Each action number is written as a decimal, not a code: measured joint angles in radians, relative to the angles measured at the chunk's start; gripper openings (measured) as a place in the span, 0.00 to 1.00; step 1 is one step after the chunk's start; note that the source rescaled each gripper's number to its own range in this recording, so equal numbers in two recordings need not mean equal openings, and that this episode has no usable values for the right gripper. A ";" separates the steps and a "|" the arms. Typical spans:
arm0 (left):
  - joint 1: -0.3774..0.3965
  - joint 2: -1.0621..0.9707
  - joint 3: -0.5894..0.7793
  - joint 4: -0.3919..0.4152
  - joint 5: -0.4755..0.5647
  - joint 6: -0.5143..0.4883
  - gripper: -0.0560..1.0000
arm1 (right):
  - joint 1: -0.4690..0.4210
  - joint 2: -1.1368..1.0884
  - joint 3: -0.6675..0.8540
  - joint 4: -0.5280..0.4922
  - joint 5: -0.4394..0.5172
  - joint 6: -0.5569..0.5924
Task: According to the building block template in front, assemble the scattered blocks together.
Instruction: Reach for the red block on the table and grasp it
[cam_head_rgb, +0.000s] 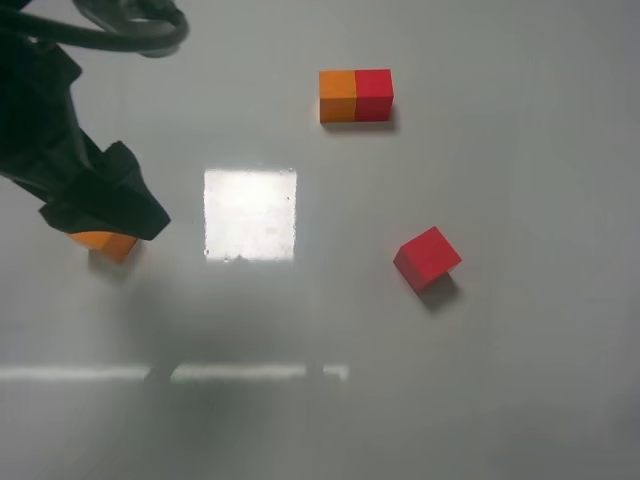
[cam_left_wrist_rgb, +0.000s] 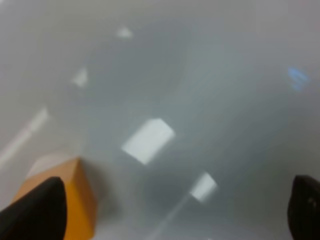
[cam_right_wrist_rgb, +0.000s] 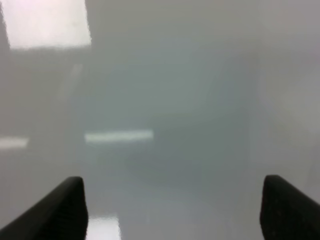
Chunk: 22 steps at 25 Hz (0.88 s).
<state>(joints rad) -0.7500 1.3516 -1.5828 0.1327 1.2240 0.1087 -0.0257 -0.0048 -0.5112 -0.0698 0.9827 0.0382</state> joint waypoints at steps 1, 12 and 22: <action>-0.041 0.046 -0.039 0.005 -0.001 -0.005 1.00 | 0.000 0.000 0.000 0.000 0.000 0.000; -0.281 0.414 -0.371 0.100 -0.001 -0.028 1.00 | 0.000 0.000 0.000 0.000 0.000 0.000; -0.315 0.546 -0.431 0.114 -0.137 -0.030 1.00 | 0.000 0.000 0.000 0.000 0.000 0.000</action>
<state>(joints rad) -1.0651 1.8976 -2.0138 0.2467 1.0873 0.0791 -0.0257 -0.0048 -0.5112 -0.0698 0.9827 0.0382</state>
